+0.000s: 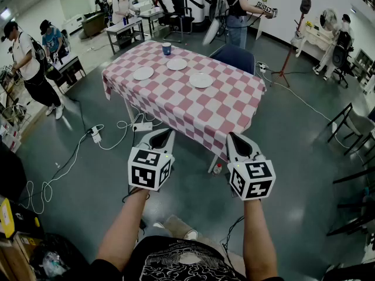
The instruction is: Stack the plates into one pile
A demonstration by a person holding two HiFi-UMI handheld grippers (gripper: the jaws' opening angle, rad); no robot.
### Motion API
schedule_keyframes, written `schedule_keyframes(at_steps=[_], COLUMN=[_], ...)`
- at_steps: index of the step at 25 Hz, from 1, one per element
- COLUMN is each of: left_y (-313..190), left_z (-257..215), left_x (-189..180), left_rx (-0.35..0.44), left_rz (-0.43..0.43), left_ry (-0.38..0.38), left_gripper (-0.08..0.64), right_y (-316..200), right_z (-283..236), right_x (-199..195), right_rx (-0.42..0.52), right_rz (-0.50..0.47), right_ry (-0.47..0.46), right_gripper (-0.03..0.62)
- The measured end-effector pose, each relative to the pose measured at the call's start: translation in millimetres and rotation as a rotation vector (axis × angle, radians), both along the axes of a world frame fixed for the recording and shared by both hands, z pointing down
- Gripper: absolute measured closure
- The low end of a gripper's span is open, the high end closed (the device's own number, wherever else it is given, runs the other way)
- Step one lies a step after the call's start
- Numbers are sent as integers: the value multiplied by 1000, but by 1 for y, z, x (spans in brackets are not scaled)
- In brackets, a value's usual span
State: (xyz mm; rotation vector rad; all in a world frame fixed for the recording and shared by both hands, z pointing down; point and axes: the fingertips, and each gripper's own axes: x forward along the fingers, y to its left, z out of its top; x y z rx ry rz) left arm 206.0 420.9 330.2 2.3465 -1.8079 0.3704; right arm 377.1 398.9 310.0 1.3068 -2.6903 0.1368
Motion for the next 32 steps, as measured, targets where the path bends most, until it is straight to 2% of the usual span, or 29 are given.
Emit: schedule_keyframes(at_steps=[9,12,17,24,32], left_y=[-21,-33,-59,-112,-194], left_z=[4,6,8,12,16], left_x=[-3,-7,-20,-44,-78], left_rx=[1,-4,-10,-24,-51], left_rz=[-32,-32,-33,10,104], left_ry=[4,12,30,39,47], left_gripper=[554,507,489,460,417], right_y=[-21,-32,-55,-98,-164], right_z=[2,3,6,12,15], right_x=[3,-2,-13,-35,-75], right_rx=[3,4,-6,-12,-42], right_rz=[-6,-12,-14,16,92], right_ry=[9,13,12,22,43], right_gripper=[581,549,522,479,440])
